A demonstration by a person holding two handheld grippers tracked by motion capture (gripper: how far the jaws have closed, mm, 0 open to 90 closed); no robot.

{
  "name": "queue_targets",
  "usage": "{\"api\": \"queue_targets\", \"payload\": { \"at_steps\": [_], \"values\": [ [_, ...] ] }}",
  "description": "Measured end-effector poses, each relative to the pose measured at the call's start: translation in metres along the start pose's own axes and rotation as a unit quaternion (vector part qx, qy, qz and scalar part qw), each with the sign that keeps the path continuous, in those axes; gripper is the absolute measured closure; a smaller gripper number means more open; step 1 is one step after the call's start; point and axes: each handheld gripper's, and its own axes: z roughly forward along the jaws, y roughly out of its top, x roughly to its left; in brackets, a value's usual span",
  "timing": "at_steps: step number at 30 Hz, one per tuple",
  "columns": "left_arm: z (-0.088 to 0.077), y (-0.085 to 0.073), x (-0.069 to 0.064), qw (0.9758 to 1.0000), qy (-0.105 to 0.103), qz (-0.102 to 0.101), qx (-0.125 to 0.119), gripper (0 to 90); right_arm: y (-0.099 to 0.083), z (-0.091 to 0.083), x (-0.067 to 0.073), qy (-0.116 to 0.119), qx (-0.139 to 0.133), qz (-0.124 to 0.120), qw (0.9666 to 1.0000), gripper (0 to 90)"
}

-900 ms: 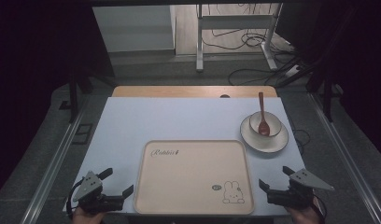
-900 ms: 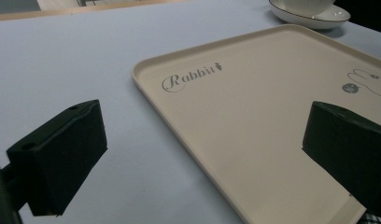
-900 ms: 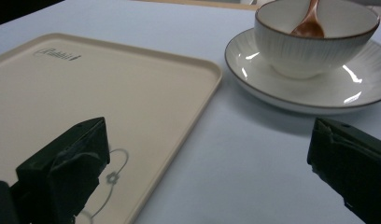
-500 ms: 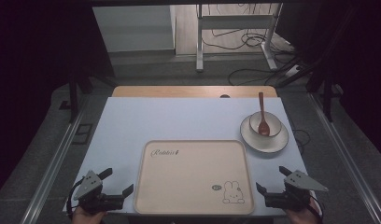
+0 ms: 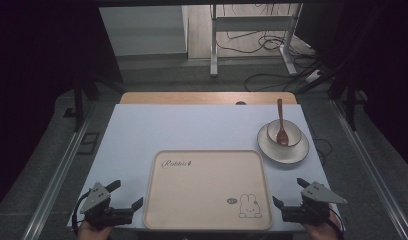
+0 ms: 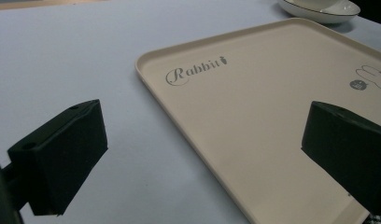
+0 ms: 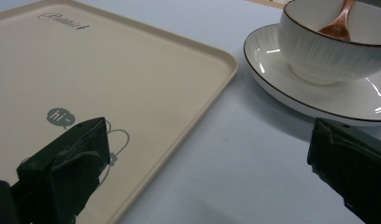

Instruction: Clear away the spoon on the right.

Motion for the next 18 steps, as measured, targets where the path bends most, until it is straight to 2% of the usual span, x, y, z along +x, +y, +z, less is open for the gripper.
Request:
{"api": "queue_targets", "payload": {
  "at_steps": [7, 18],
  "values": [
    [0.0001, 0.0000, -0.0002, 1.0000, 0.001, 0.001, 0.001, 0.0, 0.0021, -0.0006, -0.0006, -0.005, -0.010, 0.000, 0.9999, 0.0],
    [0.0003, 0.0001, -0.0002, 1.0000, 0.001, 0.001, 0.002, 0.1, 0.0065, 0.0042, -0.0022, -0.005, -0.010, 0.001, 0.9999, 0.0]
  ]
}}
